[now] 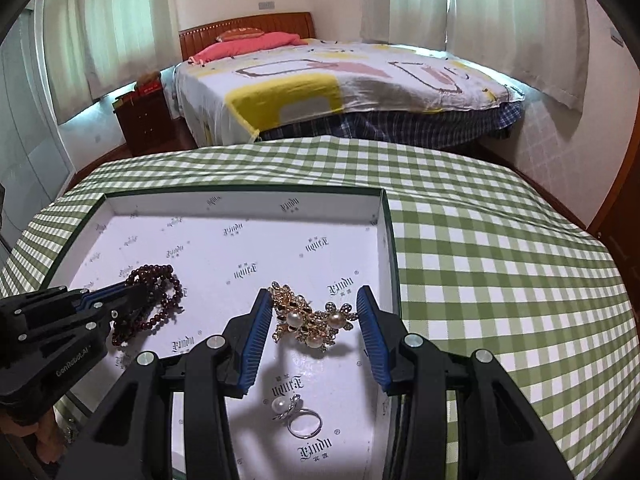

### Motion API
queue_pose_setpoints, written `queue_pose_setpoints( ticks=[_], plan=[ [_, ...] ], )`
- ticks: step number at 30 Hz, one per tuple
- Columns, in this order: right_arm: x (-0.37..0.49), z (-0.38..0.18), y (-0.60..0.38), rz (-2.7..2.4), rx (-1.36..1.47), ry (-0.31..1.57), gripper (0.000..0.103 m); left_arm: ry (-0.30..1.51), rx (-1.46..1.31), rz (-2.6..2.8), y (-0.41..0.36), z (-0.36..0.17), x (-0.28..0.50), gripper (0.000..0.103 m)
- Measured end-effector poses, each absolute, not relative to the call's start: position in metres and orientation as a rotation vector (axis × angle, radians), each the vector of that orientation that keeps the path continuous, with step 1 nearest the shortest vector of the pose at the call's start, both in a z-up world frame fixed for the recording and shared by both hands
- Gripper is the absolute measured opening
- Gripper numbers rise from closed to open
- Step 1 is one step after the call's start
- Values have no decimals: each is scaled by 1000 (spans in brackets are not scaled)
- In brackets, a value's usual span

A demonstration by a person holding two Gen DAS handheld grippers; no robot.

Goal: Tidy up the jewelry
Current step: 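Carry the brooch into the tray and open the right gripper while the left carries the beads there, then lower the dark red bead strand into the tray and open the left gripper, then withdraw both grippers from the tray toward the remaining jewelry on the table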

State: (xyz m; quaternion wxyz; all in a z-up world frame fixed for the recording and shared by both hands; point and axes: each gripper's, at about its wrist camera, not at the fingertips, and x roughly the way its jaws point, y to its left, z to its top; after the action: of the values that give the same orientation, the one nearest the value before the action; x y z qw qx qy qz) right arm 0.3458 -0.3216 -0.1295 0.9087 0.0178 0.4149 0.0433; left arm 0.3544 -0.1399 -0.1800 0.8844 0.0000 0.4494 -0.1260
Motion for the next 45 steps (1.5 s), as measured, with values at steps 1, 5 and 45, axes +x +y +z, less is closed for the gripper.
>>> queue_pose_setpoints(
  ticks=[1,5,45],
  plan=[
    [346,-130,-322,90,34,858,44,929,5,-258,-140,-180,354,7],
    [349,-131,-323,97,36,871,46,932,12,-259,-143,-181,355,26],
    [178,-82,-302,50,63,741,39,658,-4,-255,-74,-108,173,56]
  ],
)
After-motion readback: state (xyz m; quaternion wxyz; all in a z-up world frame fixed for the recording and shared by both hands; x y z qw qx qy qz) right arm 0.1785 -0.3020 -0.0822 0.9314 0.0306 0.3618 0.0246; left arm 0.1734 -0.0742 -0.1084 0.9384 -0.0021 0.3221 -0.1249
